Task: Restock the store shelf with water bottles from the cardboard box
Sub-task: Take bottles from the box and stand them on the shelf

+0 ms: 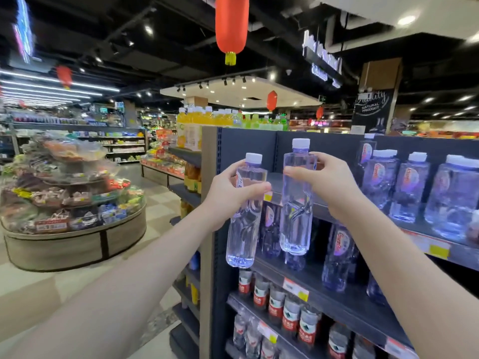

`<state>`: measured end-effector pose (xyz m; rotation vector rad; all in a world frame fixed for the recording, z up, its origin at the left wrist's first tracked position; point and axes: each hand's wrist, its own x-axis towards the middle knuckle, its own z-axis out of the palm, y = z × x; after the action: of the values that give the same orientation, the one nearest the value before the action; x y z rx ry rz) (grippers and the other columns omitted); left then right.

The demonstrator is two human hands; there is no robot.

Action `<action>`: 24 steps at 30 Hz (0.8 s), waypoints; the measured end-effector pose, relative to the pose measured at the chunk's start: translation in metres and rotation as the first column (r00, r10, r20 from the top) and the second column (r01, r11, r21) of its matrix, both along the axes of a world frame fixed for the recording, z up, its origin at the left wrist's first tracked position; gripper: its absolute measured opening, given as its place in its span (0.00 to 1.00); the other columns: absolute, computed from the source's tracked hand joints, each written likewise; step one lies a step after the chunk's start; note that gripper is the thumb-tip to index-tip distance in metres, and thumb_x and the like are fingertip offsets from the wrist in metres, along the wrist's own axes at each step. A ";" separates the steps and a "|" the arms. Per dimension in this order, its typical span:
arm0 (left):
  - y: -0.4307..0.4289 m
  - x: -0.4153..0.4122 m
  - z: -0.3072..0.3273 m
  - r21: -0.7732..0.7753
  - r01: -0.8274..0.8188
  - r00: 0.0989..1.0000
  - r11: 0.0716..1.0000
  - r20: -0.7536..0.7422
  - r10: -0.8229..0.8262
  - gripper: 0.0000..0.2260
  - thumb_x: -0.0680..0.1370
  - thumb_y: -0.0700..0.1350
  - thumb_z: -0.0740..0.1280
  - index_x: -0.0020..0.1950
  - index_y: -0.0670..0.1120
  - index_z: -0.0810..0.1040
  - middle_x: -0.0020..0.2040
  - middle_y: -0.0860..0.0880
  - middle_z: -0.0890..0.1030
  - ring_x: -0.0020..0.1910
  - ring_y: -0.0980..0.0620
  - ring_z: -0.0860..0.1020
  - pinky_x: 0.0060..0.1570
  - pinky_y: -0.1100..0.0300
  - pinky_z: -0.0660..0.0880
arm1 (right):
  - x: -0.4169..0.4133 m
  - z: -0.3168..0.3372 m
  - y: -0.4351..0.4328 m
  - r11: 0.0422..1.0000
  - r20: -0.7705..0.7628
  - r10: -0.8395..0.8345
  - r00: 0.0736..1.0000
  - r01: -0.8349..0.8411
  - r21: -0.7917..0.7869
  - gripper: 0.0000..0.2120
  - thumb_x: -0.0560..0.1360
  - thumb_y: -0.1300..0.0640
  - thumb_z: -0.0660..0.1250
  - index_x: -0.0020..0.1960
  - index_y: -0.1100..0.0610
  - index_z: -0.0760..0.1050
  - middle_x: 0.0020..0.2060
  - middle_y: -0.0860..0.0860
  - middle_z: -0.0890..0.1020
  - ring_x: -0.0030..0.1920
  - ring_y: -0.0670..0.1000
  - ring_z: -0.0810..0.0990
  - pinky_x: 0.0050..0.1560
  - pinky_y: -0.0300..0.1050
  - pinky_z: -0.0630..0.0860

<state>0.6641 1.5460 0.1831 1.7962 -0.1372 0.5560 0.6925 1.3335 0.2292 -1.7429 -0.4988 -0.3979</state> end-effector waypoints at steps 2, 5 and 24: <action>0.016 0.033 0.006 0.014 0.019 1.000 1.000 -0.002 -0.019 0.31 0.70 0.56 0.83 0.69 0.60 0.73 0.63 0.58 0.83 0.63 0.59 0.81 0.63 0.58 0.76 | 0.032 0.006 0.013 1.000 0.012 -0.014 1.000 0.014 -0.005 0.12 0.68 0.51 0.82 0.49 0.48 0.84 0.41 0.44 0.87 0.45 0.47 0.85 0.42 0.40 0.75; 0.035 0.076 0.011 0.026 0.039 0.999 0.999 0.025 -0.040 0.39 0.70 0.58 0.82 0.78 0.58 0.70 0.73 0.55 0.77 0.72 0.53 0.75 0.70 0.54 0.71 | 0.073 0.011 0.032 0.999 0.027 -0.030 0.999 0.030 -0.032 0.10 0.69 0.50 0.81 0.39 0.46 0.79 0.29 0.39 0.83 0.39 0.43 0.84 0.38 0.38 0.73; 0.171 0.345 0.036 -0.062 0.510 0.860 0.858 0.027 -0.509 0.30 0.72 0.49 0.83 0.71 0.56 0.77 0.51 0.49 0.90 0.52 0.44 0.88 0.64 0.37 0.79 | 0.297 0.045 0.172 0.932 0.046 -0.361 0.931 0.363 -0.023 0.12 0.68 0.49 0.81 0.46 0.55 0.84 0.41 0.49 0.88 0.44 0.54 0.88 0.46 0.55 0.82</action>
<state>1.0095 1.7173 0.2187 1.6019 -0.5791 0.1823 0.9898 1.5055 0.2737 -1.8622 -0.2089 -0.6920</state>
